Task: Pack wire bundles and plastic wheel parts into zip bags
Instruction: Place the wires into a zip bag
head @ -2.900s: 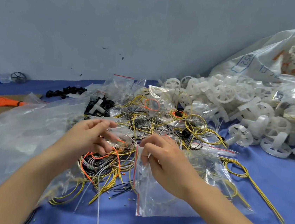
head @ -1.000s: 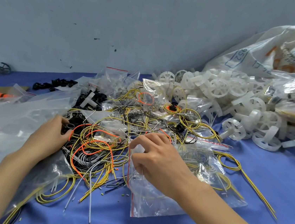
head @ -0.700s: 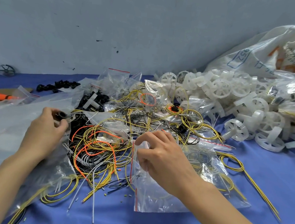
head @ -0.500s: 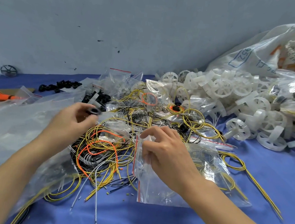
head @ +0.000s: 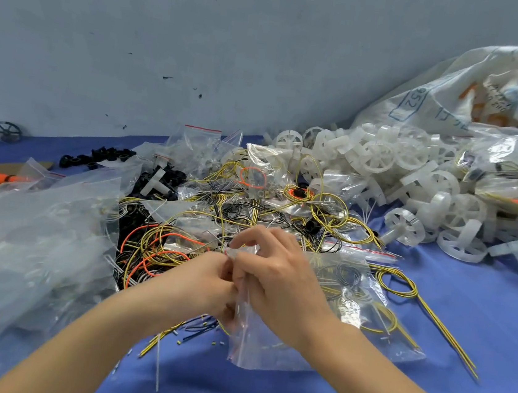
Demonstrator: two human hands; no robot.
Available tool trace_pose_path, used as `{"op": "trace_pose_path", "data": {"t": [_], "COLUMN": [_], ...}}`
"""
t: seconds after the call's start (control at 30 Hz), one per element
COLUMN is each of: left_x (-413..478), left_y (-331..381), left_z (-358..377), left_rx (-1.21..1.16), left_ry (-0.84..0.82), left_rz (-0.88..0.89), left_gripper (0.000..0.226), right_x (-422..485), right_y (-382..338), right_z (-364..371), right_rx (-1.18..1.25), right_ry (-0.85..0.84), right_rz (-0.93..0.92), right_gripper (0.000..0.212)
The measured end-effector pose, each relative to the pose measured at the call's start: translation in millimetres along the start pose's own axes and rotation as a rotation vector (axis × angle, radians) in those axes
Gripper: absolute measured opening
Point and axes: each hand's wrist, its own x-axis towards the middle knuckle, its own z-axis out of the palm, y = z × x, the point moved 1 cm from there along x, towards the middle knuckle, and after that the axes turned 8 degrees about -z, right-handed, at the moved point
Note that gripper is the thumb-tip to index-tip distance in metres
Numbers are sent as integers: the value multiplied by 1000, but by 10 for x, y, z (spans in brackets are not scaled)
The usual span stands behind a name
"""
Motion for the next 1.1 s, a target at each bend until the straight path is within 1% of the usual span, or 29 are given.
{"op": "trace_pose_path", "data": {"t": [0.07,0.1,0.13,0.2,0.23,0.3,0.37,0.43,0.5,0.63,0.67,0.7,0.77,0.83,0.87,0.93,1.0,1.03,1.1], "left_x": [65,89,117,181,208,216,193,174,184,148,128,108,82,86,90,85,64,44,-8], "left_y": [2,10,33,45,34,20,15,17,9,-17,-25,-42,-90,-136,-146,-143,-114,-93,-18], "left_z": [70,114,171,246,269,279,257,246,215,33,-25,-93,-229,-357,-410,-489,-506,-488,-407], "left_rx": [-33,-45,-78,-252,-358,-557,-663,-652,-653,-606,-581,-557,-529,-500,-518,-602,-625,-588,-377], "left_ry": [46,62,82,97,61,-75,-202,-246,-211,-174,-165,-149,-75,94,203,393,452,449,449], "left_rz": [16,42,62,53,47,25,29,31,-2,-22,-37,-67,-164,-224,-215,-152,-47,15,171], "left_gripper": [18,19,24,42,44,38,33,34,38,57,54,46,31,28,26,21,18,19,19], "right_x": [-7,-7,-4,5,11,22,30,27,20,-16,-21,-20,14,66,92,118,118,110,95], "right_y": [-14,-16,-19,-22,-25,-24,-22,-19,-13,0,1,8,52,146,213,377,540,618,754], "right_z": [14,14,13,3,-5,-24,-36,-32,-16,14,14,4,-56,-146,-198,-300,-392,-430,-490], "right_rx": [-1,-3,-4,-5,-4,-12,-28,-42,-53,-36,-30,-19,15,60,93,171,254,302,386], "right_ry": [-7,-7,-5,5,14,35,38,23,-3,-43,-53,-62,-48,31,92,227,343,399,497], "right_rz": [-33,-41,-45,-49,-52,-62,-75,-93,-111,-118,-109,-93,-43,41,101,254,428,509,652], "right_gripper": [17,14,12,14,16,16,15,13,12,12,15,20,29,34,36,38,39,39,38]}}
